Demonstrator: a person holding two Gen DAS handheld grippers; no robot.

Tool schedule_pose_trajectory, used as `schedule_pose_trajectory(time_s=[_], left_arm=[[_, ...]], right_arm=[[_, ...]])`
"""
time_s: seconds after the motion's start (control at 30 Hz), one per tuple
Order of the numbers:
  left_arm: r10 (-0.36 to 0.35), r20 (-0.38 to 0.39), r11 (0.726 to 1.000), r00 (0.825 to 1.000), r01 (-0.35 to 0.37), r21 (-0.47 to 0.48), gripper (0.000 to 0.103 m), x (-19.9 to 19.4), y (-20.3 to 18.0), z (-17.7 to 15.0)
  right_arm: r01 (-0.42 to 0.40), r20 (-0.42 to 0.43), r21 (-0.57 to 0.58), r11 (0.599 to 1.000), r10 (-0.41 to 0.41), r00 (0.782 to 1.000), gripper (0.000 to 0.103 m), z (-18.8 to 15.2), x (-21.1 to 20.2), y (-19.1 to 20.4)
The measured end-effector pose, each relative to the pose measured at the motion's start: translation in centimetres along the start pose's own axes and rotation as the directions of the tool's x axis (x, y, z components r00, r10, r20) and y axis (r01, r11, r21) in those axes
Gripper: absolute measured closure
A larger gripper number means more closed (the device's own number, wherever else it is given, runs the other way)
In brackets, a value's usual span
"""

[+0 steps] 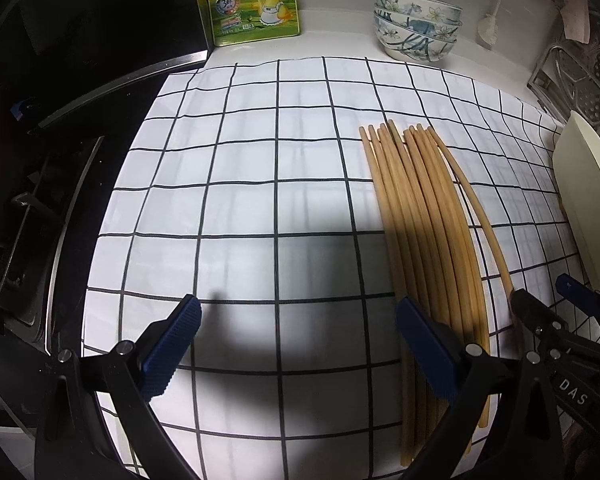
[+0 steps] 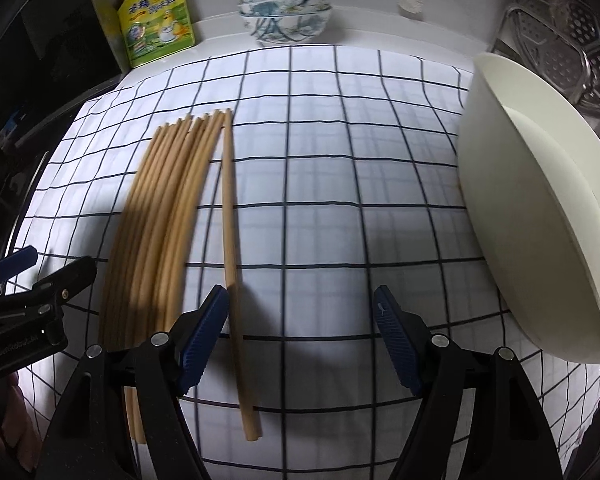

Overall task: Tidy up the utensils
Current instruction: 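Close the left tool on one chopstick while the right tool grasps another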

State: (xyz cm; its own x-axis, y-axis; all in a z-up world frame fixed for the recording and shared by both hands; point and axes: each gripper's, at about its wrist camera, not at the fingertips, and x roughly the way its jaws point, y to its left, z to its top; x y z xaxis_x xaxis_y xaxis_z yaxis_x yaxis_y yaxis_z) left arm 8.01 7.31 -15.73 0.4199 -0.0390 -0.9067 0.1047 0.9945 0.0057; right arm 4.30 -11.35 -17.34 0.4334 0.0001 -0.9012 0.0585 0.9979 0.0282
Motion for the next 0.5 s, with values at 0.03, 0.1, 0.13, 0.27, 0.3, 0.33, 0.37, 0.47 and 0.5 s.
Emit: schedule_pose_trajectory(time_s=[0.03, 0.1, 0.13, 0.27, 0.3, 0.33, 0.37, 0.47, 0.5], left_arm=[[0.004, -0.005, 1.000, 1.000, -0.004, 0.005, 0.006, 0.1, -0.2, -0.1], [0.007, -0.012, 1.000, 1.000, -0.007, 0.014, 0.006, 0.4, -0.4, -0.3], [0.008, -0.005, 1.000, 1.000, -0.008, 0.014, 0.006, 0.3, -0.4, -0.3], [0.006, -0.006, 1.000, 1.000, -0.006, 0.015, 0.006, 0.3, -0.6, -0.6], [-0.002, -0.011, 1.000, 1.000, 0.002, 0.013, 0.006, 0.3, -0.7, -0.6], [-0.010, -0.015, 1.000, 1.000, 0.010, 0.013, 0.006, 0.2, -0.8, -0.8], [-0.011, -0.018, 1.000, 1.000, 0.012, 0.015, 0.006, 0.2, -1.0, -0.8], [-0.003, -0.011, 1.000, 1.000, 0.003, 0.017, 0.006, 0.2, -1.2, -1.0], [-0.001, -0.011, 1.000, 1.000, 0.002, 0.015, 0.006, 0.2, -1.2, -1.0]], right_arm=[[0.000, 0.000, 0.001, 1.000, 0.000, 1.000, 0.032, 0.0, 0.0, -0.1], [-0.003, 0.001, -0.003, 1.000, 0.003, 1.000, 0.032, 0.0, -0.1, 0.0], [-0.003, 0.001, -0.005, 1.000, 0.003, 1.000, 0.032, 0.0, -0.1, 0.1], [-0.012, 0.001, -0.009, 1.000, 0.012, 1.000, 0.032, 0.0, 0.0, 0.4], [-0.013, 0.001, -0.010, 1.000, 0.013, 1.000, 0.032, 0.0, 0.0, 0.5], [-0.014, 0.002, -0.011, 1.000, 0.014, 1.000, 0.032, 0.1, 0.0, 0.6], [-0.016, 0.002, -0.013, 1.000, 0.016, 1.000, 0.032, 0.1, 0.1, 0.7], [-0.018, 0.005, -0.018, 1.000, 0.018, 1.000, 0.032, 0.2, 0.1, 0.7], [-0.019, 0.004, -0.019, 1.000, 0.019, 1.000, 0.032, 0.2, 0.2, 0.7]])
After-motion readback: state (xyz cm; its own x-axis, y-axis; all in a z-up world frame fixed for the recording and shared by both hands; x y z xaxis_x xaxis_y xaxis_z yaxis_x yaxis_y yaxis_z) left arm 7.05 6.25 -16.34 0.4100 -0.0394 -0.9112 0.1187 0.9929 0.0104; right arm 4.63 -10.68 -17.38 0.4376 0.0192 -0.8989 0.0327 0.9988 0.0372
